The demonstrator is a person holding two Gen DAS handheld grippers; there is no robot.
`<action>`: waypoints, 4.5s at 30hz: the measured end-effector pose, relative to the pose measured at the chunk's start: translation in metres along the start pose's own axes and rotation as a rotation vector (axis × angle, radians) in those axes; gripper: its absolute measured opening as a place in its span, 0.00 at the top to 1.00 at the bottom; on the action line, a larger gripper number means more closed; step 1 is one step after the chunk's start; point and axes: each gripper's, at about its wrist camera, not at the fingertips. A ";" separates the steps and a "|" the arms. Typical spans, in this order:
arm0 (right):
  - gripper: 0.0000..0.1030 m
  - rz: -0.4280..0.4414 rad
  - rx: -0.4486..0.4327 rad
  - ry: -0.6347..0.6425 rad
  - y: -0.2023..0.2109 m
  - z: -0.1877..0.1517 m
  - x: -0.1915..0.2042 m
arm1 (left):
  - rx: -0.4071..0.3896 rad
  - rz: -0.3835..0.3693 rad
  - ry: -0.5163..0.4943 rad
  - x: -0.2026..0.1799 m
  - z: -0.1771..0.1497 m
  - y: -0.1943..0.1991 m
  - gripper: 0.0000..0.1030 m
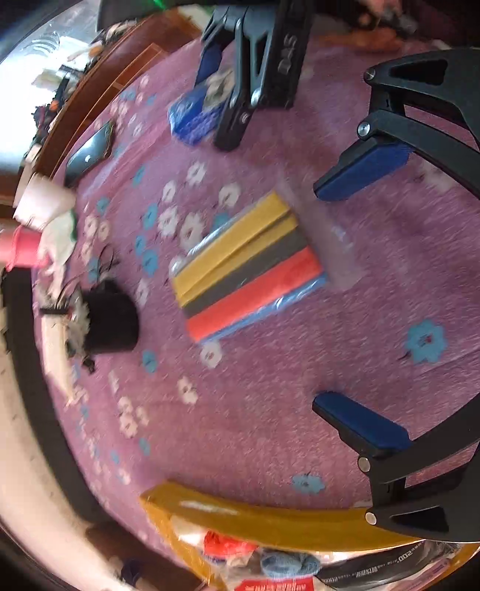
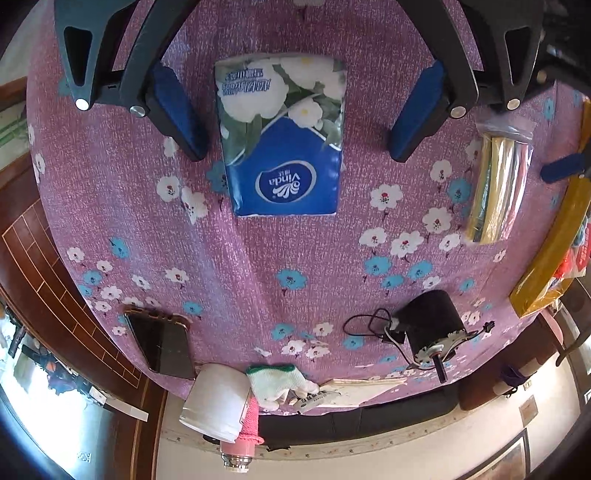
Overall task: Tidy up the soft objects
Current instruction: 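Grasp the coloured-strip pack with the left gripper while the right grasps the blue Vinda pack, then carry both packs over the yellow tray and release the Vinda pack from the right gripper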
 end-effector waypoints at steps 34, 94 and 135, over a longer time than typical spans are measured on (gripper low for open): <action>0.05 0.013 -0.027 -0.091 0.004 -0.001 -0.016 | -0.108 0.091 -0.002 0.002 0.030 -0.025 0.00; 0.45 0.220 -0.081 0.168 0.082 -0.013 0.153 | -0.384 0.067 0.357 0.162 -0.096 0.125 0.55; 0.44 0.407 -0.027 0.508 0.041 0.029 0.358 | -0.396 0.017 0.518 0.264 -0.148 0.132 0.55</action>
Point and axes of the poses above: each gripper's, at about its wrist camera, not at the fingertips, and y roughly against the way its jaws point, x to its left, z to its top, and after that the axes turned 2 degrees about x, right-handed
